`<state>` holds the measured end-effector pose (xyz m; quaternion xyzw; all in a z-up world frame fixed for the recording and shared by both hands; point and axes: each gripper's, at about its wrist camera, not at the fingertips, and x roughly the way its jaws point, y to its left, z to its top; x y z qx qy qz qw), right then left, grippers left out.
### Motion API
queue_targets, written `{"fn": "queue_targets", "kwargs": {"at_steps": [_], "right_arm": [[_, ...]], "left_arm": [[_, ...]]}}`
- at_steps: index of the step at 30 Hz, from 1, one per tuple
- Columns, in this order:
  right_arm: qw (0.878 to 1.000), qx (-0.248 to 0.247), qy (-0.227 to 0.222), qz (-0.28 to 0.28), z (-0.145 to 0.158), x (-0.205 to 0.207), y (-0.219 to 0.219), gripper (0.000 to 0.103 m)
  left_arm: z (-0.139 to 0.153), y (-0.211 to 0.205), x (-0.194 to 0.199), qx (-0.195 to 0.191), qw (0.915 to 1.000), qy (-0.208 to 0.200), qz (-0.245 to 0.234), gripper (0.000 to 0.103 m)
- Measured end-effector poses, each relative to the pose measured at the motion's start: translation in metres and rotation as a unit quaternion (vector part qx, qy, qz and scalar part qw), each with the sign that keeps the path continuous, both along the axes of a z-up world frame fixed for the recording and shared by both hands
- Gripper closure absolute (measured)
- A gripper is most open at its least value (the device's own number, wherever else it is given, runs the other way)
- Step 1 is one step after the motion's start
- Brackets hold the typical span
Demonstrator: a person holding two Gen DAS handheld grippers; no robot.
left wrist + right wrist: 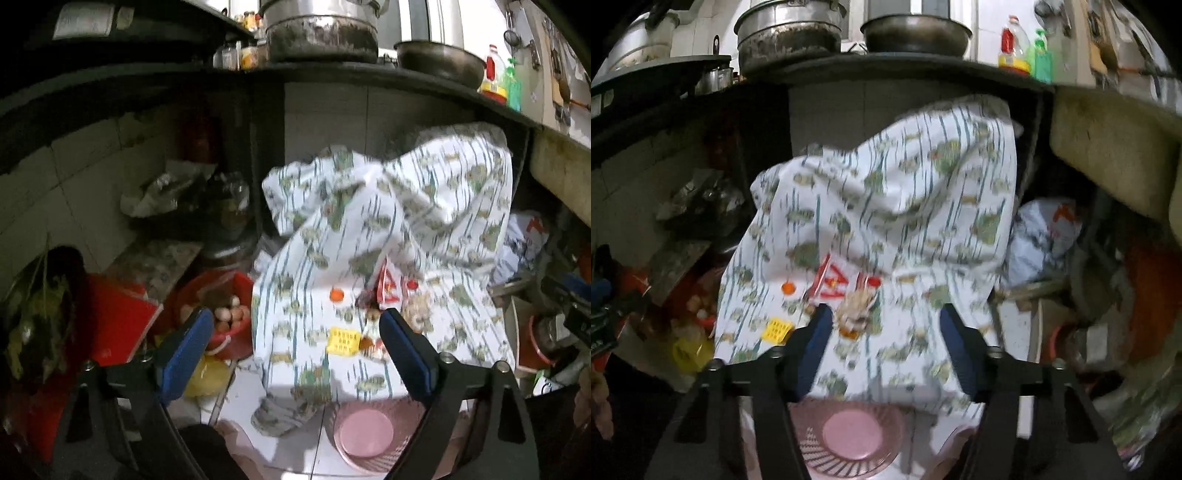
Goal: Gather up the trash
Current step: 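Grasp crumpled paper with the right tool while the left tool grasps the yellow wrapper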
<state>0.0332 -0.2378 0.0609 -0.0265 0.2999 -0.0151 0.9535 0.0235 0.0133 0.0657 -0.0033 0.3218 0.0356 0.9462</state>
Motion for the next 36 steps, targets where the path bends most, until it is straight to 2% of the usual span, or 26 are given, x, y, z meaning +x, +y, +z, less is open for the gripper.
{"fn": "queue_targets", "kwargs": {"at_steps": [2,3,4,5,8,10,12,14,17,21,23,25,29,32,34,36], "right_arm": [[1.0,-0.001,-0.005,0.002,0.012,0.012,0.001,0.048],[1.0,-0.004,-0.004,0.006,0.019,0.021,0.002,0.054],[1.0,-0.007,-0.003,0.011,0.024,0.028,0.004,0.06],[1.0,-0.008,-0.003,0.016,0.027,0.035,0.007,0.061],[0.999,-0.009,-0.013,0.032,0.038,0.054,0.013,0.061],[0.999,-0.013,-0.018,0.042,0.04,0.066,0.017,0.061],[0.998,-0.009,-0.017,0.055,0.036,0.079,0.02,0.061],[0.997,0.004,0.002,0.072,0.027,0.092,0.023,0.066],[0.995,0.019,0.042,0.084,0.01,0.113,0.023,0.068],[0.993,0.039,0.074,0.083,-0.018,0.138,0.018,0.068],[0.992,0.043,0.096,0.072,-0.035,0.151,0.015,0.066],[0.989,0.049,0.123,0.064,-0.055,0.165,0.011,0.058],[0.981,0.059,0.179,0.048,-0.093,0.189,0.007,0.055],[0.976,0.065,0.206,0.032,-0.111,0.203,0.004,0.055],[0.973,0.071,0.219,0.023,-0.119,0.21,0.0,0.055],[0.972,0.074,0.224,0.018,-0.123,0.215,-0.001,0.055]], "left_arm": [[0.015,0.002,0.012,-0.009,0.9999,-0.007,-0.005,0.016],[0.021,0.004,0.018,-0.012,0.9999,-0.008,-0.009,0.027],[0.029,0.003,0.027,-0.014,0.9998,-0.01,-0.014,0.033],[0.034,0.003,0.035,-0.017,0.9996,-0.01,-0.02,0.037],[0.045,0.002,0.061,-0.035,0.9991,-0.015,-0.018,0.039],[0.045,-0.002,0.079,-0.028,0.9993,-0.009,-0.024,0.039],[0.036,-0.004,0.098,-0.023,0.9995,0.009,-0.021,0.036],[0.019,-0.004,0.113,-0.031,0.9984,0.04,-0.024,0.032],[-0.019,-0.003,0.141,-0.048,0.9926,0.109,-0.025,0.018],[-0.063,-0.009,0.169,-0.03,0.9862,0.162,-0.016,0.013],[-0.089,-0.015,0.183,-0.033,0.9795,0.196,-0.032,0.013],[-0.12,-0.022,0.199,-0.037,0.9692,0.239,-0.046,0.013],[-0.178,-0.032,0.222,-0.044,0.9404,0.331,-0.064,0.013],[-0.208,-0.032,0.225,-0.072,0.9164,0.388,-0.064,0.013],[-0.221,-0.029,0.223,-0.08,0.9056,0.414,-0.049,0.022],[-0.231,-0.025,0.223,-0.087,0.8994,0.427,-0.036,0.029]]}}
